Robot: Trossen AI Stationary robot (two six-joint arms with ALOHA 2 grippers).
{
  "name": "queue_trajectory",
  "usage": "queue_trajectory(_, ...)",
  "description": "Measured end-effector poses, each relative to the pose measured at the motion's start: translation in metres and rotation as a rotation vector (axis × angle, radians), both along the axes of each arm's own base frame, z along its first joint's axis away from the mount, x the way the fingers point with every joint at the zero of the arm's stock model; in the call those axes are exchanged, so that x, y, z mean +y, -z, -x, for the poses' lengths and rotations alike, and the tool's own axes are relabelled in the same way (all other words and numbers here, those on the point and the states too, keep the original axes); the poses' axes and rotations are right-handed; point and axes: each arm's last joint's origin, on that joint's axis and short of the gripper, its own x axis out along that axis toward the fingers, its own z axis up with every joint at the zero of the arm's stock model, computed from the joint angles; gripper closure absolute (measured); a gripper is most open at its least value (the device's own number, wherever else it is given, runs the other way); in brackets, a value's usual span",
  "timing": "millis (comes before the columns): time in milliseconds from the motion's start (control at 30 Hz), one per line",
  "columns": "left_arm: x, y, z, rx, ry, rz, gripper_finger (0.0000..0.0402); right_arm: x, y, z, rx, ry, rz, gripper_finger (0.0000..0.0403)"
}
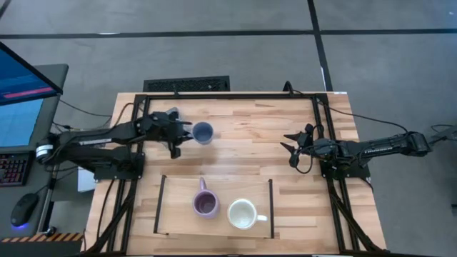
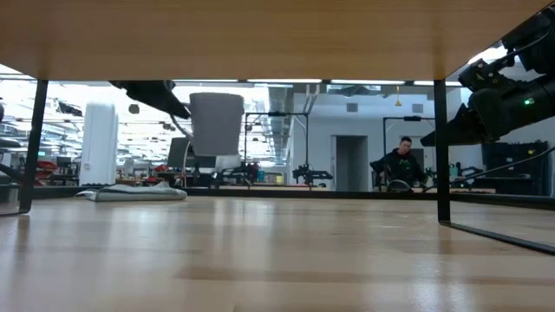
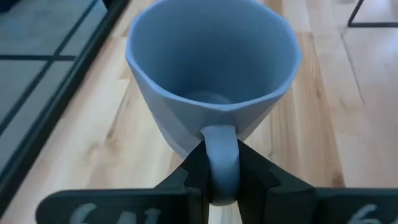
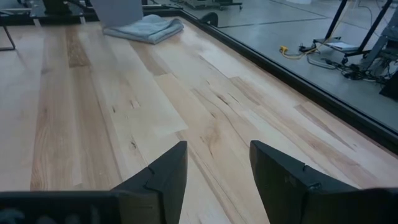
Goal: Stack small to large cups/mugs on shelf
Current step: Put the blue mug on the shelf
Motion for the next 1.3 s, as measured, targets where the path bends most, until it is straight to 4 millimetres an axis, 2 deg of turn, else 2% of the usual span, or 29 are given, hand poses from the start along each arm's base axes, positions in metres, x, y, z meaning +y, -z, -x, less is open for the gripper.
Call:
queue_trajectory(367,-0.015,-0.030,0.039,-0.108,0.022,-0.049,0.0369,0.000,0.000,0.000,0.002,-0.001,0.000,0.0207)
queue_trajectory(500,-0.019,-0.042,0.047,-0.158,0.056,-0.052,0.0369,0.000,0.001,0.000,0.007,-0.001,0.000,0.0207)
queue_trajectory(600,-0.022,-0.059,0.052,-0.193,0.087,-0.050,0.0369,0.000,0.001,0.000,0.011,-0.003,0.006,0.0207)
queue_trajectory(767,-0.027,-0.082,0.065,-0.114,0.117,-0.039,0.0369,0.000,0.001,0.000,0.019,-0.010,0.020,0.0207)
queue_trajectory(900,-0.032,-0.103,0.073,-0.138,0.185,-0.033,0.0369,0.000,0.001,0.000,0.019,-0.012,0.020,0.0207)
queue_trajectory(1067,-0.039,-0.116,0.082,-0.137,0.327,-0.005,0.0369,0.000,0.001,0.000,0.019,-0.012,0.020,0.0207)
queue_trajectory(1300,-0.046,-0.118,0.091,-0.099,0.482,0.032,0.0369,0.000,0.001,0.000,0.019,-0.011,0.020,0.0207)
